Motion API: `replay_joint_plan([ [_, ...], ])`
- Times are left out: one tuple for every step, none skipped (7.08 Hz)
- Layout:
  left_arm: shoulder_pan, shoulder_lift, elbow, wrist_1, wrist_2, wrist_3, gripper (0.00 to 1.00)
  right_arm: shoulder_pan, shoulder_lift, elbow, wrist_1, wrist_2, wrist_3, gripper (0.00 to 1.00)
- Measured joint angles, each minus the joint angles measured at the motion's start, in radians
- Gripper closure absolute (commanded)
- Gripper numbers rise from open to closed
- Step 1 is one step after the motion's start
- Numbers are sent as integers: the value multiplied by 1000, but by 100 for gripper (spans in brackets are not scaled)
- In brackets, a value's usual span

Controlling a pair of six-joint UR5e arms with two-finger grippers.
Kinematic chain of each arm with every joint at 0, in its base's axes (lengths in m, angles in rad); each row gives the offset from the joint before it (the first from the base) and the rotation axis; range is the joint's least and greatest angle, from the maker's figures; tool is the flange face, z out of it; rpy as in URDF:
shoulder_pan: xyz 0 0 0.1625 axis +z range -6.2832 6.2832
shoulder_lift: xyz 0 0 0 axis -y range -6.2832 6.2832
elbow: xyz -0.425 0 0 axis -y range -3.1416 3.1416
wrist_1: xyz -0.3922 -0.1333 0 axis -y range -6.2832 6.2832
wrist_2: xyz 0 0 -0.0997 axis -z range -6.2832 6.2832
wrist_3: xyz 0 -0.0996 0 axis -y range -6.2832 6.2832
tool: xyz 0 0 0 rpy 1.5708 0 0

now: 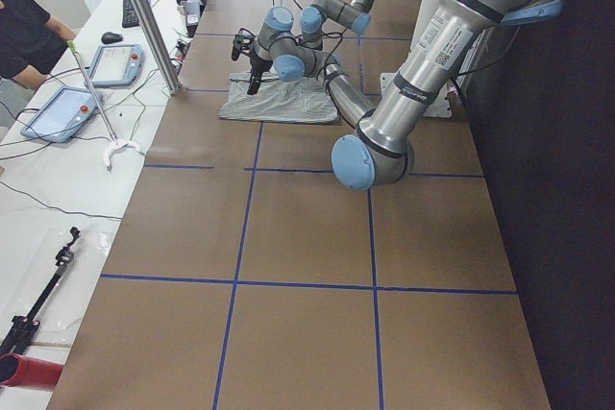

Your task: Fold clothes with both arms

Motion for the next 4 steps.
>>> replay_joint_plan([
  [0, 0, 0, 0, 0, 0, 0, 12, -57, 48, -9, -4, -11, 0],
  [0, 1, 0, 0, -2, 0, 0, 33, -95, 97, -11, -3, -20, 0],
  [0, 3, -1, 0, -7, 0, 0, 59, -88, 129, -11, 1, -31, 0],
  [0, 4, -1, 0, -13, 1, 0, 80, -42, 122, -9, 2, -41, 0],
])
